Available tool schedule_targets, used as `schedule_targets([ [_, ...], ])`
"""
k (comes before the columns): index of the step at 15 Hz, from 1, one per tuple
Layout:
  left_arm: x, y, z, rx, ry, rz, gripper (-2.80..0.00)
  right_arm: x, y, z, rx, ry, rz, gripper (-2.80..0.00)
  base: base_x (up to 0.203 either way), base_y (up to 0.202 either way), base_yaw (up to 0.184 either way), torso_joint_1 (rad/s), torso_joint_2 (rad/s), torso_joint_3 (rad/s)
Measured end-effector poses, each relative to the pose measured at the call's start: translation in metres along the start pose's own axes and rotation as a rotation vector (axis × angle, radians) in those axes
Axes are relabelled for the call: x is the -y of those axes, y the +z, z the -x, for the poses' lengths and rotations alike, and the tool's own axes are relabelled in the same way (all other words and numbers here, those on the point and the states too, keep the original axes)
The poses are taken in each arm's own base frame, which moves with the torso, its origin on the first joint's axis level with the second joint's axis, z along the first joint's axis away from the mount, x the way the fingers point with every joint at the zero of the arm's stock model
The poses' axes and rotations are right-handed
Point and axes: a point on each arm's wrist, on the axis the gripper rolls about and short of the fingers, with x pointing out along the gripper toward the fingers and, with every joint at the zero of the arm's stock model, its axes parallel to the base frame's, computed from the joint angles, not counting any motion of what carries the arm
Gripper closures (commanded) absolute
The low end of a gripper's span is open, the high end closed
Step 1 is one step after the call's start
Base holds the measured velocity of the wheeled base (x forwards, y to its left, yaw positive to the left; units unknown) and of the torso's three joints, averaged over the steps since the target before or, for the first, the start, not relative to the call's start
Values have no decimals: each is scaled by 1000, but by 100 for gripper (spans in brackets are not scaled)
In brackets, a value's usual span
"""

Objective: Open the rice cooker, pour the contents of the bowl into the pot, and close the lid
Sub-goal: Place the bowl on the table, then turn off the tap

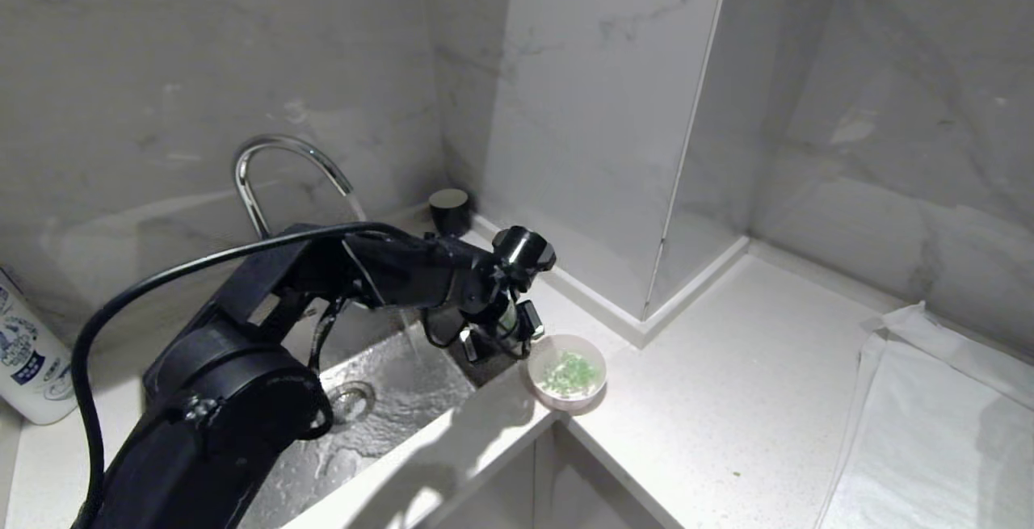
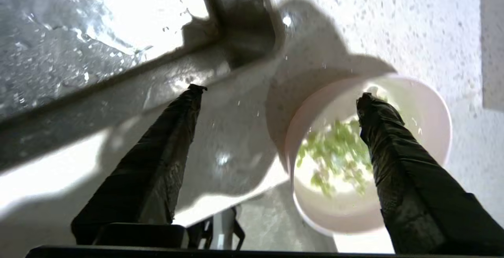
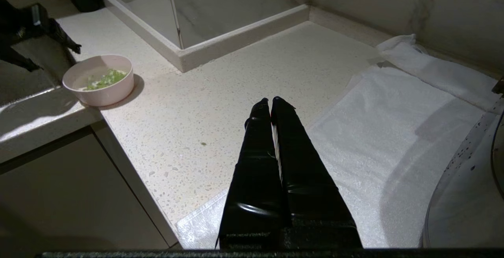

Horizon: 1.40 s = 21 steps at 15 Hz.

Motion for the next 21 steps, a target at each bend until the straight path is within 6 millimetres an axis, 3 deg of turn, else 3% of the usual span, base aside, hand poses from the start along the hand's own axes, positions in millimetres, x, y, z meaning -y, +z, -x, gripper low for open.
schedule_targets([
  [5,-5,2,28,-24,26,-3,-280,0,0,0,0,0,-1,0,0,0,0,0,0,0],
  [9,-28,-1,48,-53,71,-5,-280,0,0,0,0,0,-3,0,0,0,0,0,0,0],
  [15,-105,34,83,51,81,59,-280,0,0,0,1,0,-3,0,0,0,0,0,0,0],
  [21,-193,77,95,201,147,160,-280,0,0,0,1,0,-4,0,0,0,0,0,0,0],
])
